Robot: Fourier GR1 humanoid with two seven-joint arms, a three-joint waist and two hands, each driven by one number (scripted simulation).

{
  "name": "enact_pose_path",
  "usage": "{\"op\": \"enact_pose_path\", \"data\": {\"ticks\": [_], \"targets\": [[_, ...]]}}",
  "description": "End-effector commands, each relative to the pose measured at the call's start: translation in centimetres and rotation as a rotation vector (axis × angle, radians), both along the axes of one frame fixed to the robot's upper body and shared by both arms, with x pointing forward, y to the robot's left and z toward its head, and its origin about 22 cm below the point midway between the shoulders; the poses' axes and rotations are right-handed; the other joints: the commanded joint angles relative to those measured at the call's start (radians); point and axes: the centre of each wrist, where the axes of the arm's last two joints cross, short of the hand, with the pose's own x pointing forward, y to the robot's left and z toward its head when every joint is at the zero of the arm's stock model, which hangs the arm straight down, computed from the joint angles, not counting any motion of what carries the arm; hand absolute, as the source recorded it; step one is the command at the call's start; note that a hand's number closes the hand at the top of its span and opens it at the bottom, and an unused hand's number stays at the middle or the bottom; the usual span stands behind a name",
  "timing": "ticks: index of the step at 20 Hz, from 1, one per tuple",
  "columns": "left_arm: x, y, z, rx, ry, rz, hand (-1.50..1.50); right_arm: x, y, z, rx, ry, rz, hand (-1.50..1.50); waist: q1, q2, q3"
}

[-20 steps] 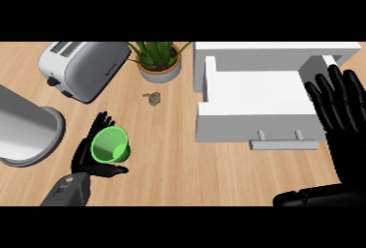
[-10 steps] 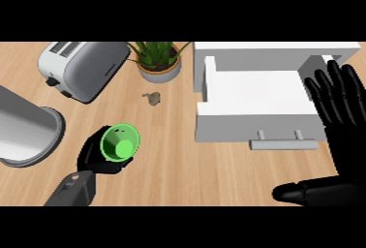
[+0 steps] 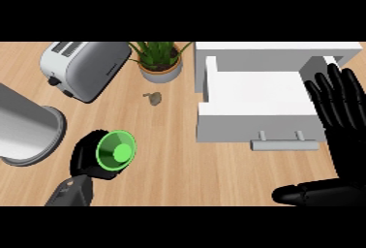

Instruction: Pick up the cup, place it into the drawer and close the drawer

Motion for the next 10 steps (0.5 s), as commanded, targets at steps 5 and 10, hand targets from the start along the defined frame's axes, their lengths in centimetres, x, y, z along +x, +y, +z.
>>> {"op": "enact_pose_path", "data": {"ticks": [5,10], "targets": [[-0.1,-0.8,0.5,-0.034,-0.205,0.154,1.5,-1.5,0.3,-0.9,0.012,-0.008,-0.022,-1.5,0.002,-0.004,0.001],[3.1,-1.8,4.8,-0.067,-0.267,0.024,1.5,0.5,-0.3,-1.0,-0.006,0.009,-0.019,-1.5,0.016,-0.006,0.002]]}}
